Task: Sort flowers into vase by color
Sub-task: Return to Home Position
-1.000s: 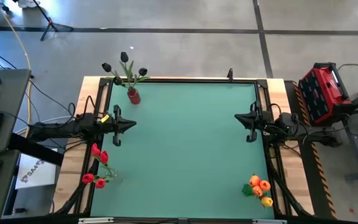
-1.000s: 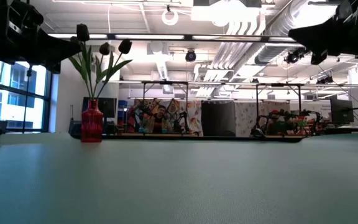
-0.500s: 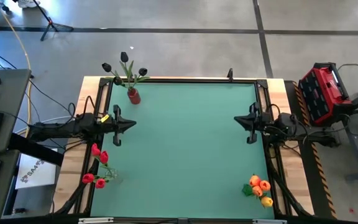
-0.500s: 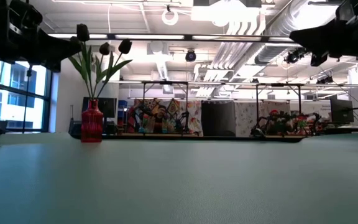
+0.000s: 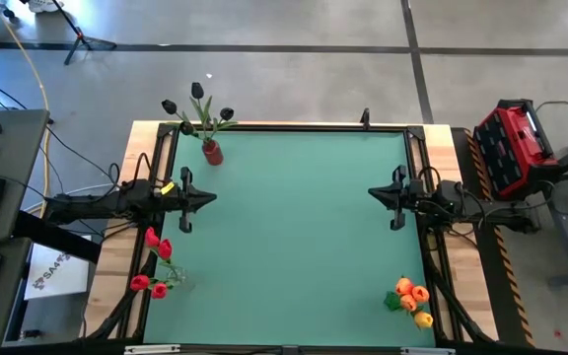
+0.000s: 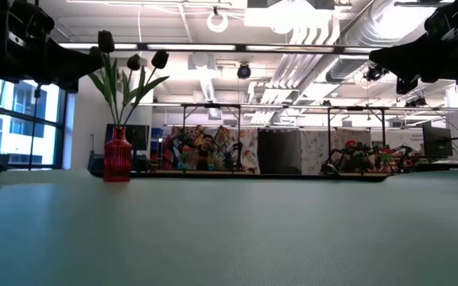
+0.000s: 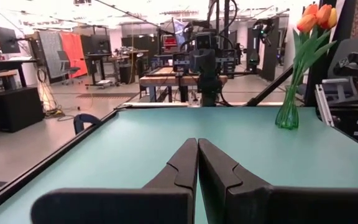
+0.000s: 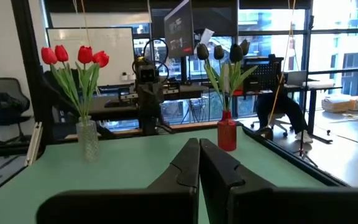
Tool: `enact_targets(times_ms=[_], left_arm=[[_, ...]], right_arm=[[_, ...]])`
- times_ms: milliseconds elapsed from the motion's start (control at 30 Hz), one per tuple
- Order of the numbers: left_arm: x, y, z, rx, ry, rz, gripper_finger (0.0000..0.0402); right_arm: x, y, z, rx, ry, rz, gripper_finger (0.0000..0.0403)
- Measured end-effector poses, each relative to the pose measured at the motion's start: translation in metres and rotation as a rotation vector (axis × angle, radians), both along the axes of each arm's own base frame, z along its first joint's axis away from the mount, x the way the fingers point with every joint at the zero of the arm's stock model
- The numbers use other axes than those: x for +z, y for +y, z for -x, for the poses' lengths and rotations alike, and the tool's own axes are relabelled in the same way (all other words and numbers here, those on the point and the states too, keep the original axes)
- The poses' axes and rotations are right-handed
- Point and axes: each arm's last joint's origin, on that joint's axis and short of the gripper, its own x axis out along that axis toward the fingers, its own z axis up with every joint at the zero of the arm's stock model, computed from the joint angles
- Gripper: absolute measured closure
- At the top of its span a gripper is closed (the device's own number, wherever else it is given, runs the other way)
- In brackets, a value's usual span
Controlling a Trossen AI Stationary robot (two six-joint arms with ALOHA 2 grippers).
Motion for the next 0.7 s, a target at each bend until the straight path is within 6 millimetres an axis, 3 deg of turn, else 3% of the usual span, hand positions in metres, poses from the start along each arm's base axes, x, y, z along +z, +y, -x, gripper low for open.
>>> enact_targets(times_ms=[700], left_arm=[[-0.002,-0.0001,-0.0002,-0.005,0.018,0.02,0.0402]], right_arm=[[-0.0083,-0.0009,-0.001,-0.025,0.082,-0.034,0.0403]])
